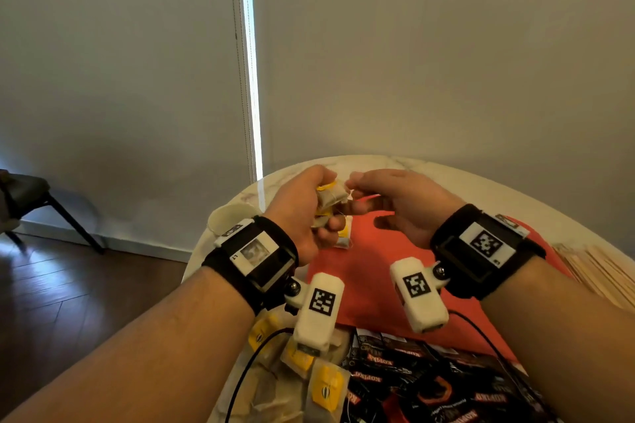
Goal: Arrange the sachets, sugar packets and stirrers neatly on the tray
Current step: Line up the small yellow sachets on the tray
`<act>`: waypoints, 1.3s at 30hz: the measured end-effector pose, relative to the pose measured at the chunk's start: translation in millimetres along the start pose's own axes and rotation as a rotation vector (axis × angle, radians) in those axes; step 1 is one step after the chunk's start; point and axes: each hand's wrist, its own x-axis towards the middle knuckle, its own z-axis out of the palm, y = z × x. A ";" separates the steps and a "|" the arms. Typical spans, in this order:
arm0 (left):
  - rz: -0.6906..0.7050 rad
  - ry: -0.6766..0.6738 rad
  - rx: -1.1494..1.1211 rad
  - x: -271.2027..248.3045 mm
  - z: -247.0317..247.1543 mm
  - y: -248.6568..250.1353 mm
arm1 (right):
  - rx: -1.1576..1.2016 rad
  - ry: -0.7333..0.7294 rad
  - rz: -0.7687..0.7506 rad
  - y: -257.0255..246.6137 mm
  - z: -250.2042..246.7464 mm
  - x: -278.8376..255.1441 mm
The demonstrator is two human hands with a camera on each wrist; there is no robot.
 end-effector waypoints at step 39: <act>0.335 0.130 0.149 1.3 10.7 5.4 | 0.332 -0.116 -0.079 -9.8 -9.4 -10.4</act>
